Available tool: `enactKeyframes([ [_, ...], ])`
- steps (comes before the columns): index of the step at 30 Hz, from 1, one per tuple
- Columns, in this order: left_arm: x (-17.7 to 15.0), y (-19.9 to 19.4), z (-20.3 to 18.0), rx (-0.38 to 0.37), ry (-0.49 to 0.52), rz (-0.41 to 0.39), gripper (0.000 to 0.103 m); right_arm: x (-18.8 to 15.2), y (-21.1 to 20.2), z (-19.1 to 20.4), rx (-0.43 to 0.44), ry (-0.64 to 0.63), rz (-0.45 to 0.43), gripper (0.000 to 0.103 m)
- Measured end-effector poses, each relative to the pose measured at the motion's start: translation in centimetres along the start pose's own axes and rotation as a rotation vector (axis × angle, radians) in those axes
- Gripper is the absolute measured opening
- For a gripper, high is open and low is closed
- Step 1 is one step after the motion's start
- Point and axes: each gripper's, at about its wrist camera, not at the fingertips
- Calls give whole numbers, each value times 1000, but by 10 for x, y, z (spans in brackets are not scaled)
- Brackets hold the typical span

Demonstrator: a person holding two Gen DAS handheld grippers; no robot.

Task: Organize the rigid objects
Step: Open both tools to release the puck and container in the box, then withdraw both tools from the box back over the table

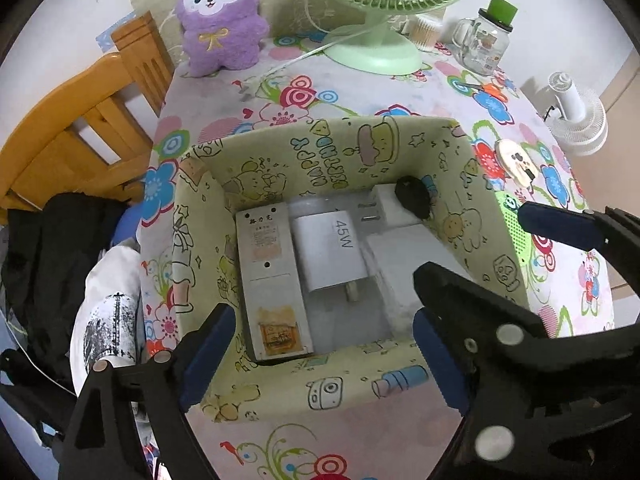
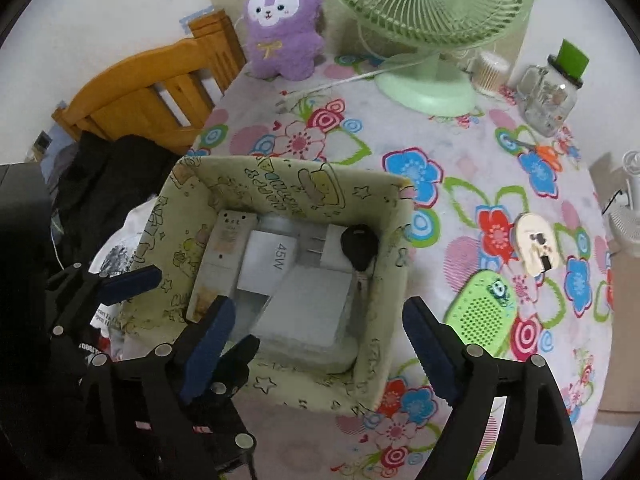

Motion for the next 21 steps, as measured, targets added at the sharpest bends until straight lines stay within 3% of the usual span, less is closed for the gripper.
enactKeyframes([
  [21, 0, -53, -28, -30, 6, -106, 92, -25, -71, -28, -80, 53, -109, 89],
])
Point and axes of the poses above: each gripper's, at about its wrist camera, not at the fingertips, and y roughly the way its jaws point, z to its left, x to its top, and after that the axes turned 15 degrees about x, right-handed
